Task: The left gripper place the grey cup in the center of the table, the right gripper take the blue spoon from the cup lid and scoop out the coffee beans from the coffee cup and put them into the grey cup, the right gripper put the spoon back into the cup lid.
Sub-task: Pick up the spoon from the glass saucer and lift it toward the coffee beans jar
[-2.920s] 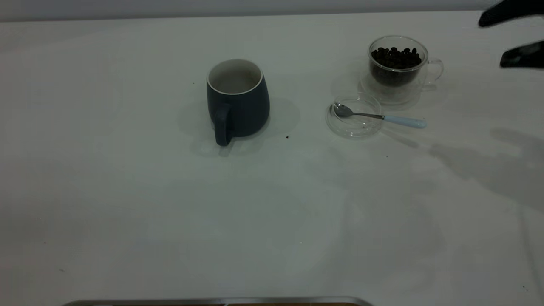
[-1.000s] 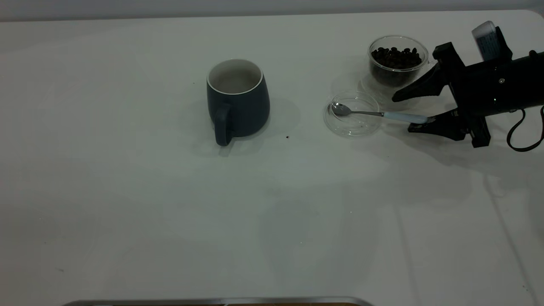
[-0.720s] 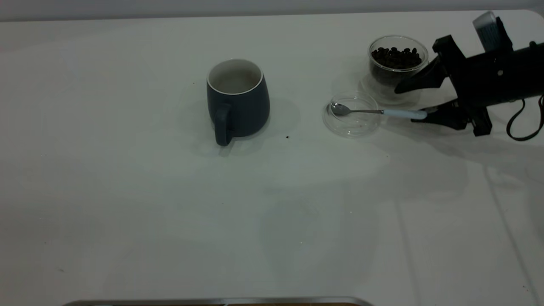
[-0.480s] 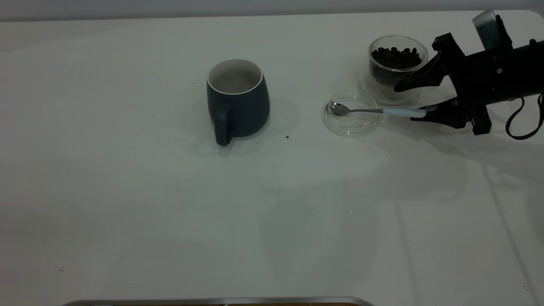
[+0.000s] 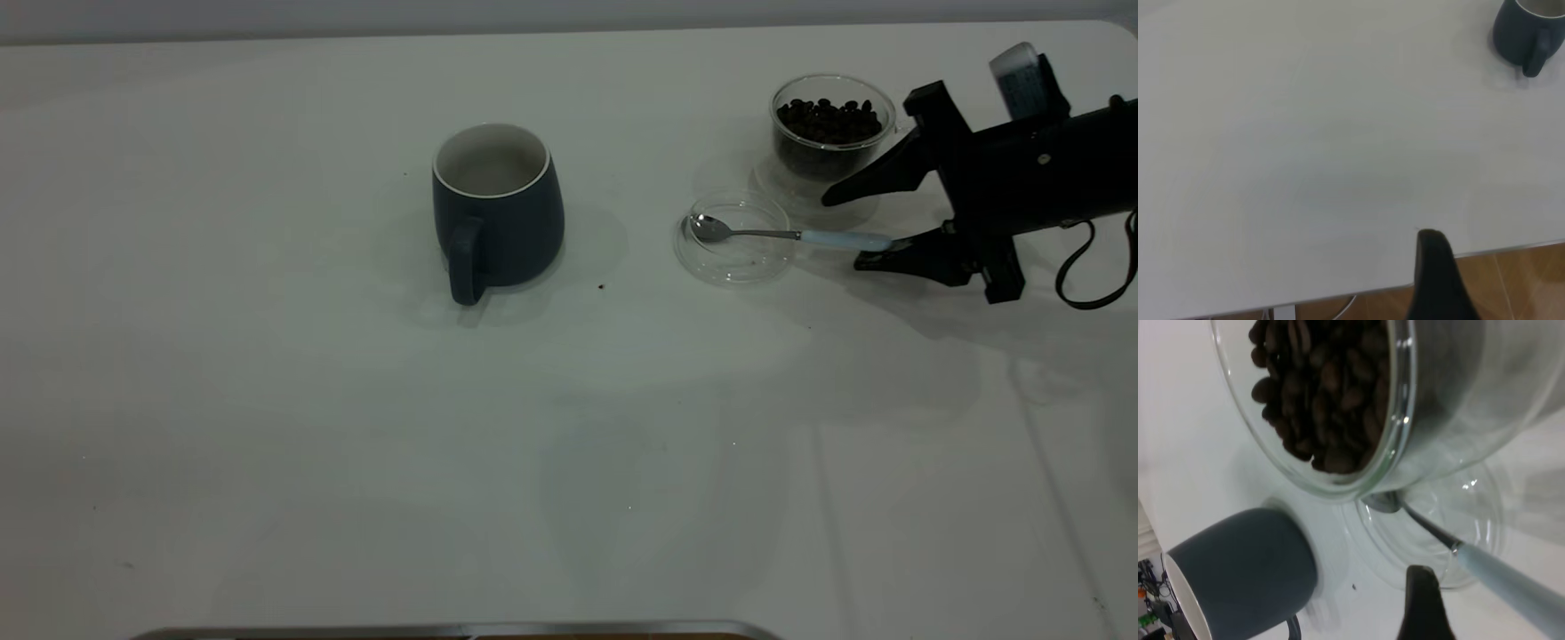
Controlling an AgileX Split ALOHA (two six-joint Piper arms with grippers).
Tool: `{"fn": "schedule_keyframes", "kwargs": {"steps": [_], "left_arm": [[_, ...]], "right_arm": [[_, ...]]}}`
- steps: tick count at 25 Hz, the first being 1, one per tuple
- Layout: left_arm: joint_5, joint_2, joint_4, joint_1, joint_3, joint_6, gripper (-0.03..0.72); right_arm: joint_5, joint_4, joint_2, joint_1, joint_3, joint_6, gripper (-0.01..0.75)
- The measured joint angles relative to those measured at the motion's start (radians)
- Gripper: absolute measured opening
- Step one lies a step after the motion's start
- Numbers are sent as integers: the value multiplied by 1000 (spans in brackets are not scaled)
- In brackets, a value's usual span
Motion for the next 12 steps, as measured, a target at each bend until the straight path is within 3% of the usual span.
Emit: {"fn": "schedule_keyframes", "kwargs": {"steps": [8, 12], "left_arm": [[0, 0, 1, 0, 0, 0, 532], [0, 0, 1, 0, 0, 0, 532]], "right_arm": [[10, 0, 1, 11, -29, -23, 559], [21, 0, 1, 11, -30, -48, 500]]}}
